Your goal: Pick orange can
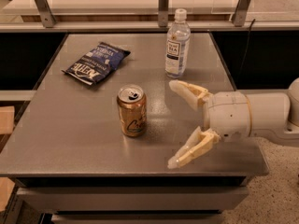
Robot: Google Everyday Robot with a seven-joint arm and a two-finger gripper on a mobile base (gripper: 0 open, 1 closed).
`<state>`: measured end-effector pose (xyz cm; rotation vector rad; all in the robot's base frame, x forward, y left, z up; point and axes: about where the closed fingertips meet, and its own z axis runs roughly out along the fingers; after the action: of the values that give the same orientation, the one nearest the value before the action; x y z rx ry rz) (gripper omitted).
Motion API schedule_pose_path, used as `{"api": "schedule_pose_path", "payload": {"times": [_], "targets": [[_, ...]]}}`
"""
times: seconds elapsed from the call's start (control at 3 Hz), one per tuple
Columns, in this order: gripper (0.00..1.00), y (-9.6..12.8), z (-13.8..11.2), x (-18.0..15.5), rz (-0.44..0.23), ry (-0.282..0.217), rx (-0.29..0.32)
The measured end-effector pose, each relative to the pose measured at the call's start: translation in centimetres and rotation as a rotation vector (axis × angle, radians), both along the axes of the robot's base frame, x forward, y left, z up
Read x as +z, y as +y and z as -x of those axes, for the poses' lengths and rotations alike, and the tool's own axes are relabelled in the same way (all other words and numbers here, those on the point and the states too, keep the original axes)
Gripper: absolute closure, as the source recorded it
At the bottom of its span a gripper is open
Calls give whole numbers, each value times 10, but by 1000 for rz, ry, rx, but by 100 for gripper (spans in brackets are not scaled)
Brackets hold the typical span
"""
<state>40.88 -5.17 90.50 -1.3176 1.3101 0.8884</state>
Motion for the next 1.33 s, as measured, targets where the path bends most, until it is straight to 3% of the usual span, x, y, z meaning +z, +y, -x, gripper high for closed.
{"api": "schedule_pose_path", "payload": {"times": [0.67,1.33], "targets": [[0,21,-3,4,1,51,27],[0,57,-19,-2,-31,55,93]]}}
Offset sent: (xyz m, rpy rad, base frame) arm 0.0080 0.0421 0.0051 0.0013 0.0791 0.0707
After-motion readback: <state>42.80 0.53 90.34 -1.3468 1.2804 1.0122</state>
